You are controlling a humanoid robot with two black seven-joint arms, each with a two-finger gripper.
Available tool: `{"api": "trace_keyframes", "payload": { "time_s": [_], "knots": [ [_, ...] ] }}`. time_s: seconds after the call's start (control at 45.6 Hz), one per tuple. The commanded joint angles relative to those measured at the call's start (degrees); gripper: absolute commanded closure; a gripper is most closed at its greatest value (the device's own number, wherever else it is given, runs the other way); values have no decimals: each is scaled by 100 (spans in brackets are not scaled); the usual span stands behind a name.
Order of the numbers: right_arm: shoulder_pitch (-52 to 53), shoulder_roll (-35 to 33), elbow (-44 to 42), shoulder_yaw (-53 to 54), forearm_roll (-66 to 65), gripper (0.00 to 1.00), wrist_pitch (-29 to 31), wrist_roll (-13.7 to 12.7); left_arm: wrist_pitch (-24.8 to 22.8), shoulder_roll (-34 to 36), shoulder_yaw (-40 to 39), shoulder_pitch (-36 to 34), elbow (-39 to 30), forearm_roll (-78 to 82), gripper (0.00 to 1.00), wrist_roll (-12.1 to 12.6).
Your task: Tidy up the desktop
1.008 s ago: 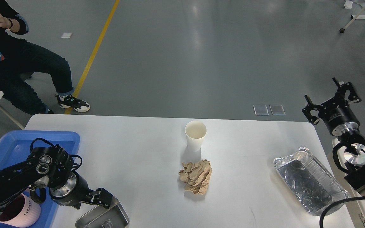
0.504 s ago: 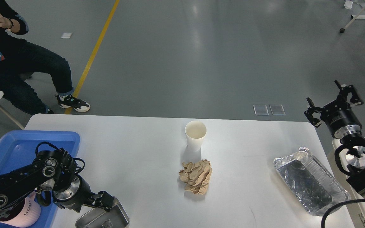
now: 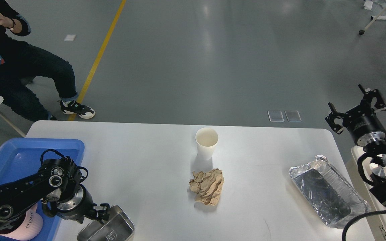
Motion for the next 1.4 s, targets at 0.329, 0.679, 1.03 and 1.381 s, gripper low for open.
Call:
{"api": "trace_keyframes", "payload": {
  "time_s": [0.329,0.679,1.03,1.381],
  "knots": [
    [-35,-62,-16,0,0,0,18,0,151,-307,-9,-11,281,228,99,153],
    [-79,-124,2,0,0,0,27,0,213,-325,-61,-64,281,254,100,188],
    [-70,-124,2,0,-9,0,27,0,301,-27,-579,-249,0,263,100,118],
    [-26,-124,10,-8,-9,0,27,0,309,44,-1670,-161,-61,272,100,4]
  ]
}}
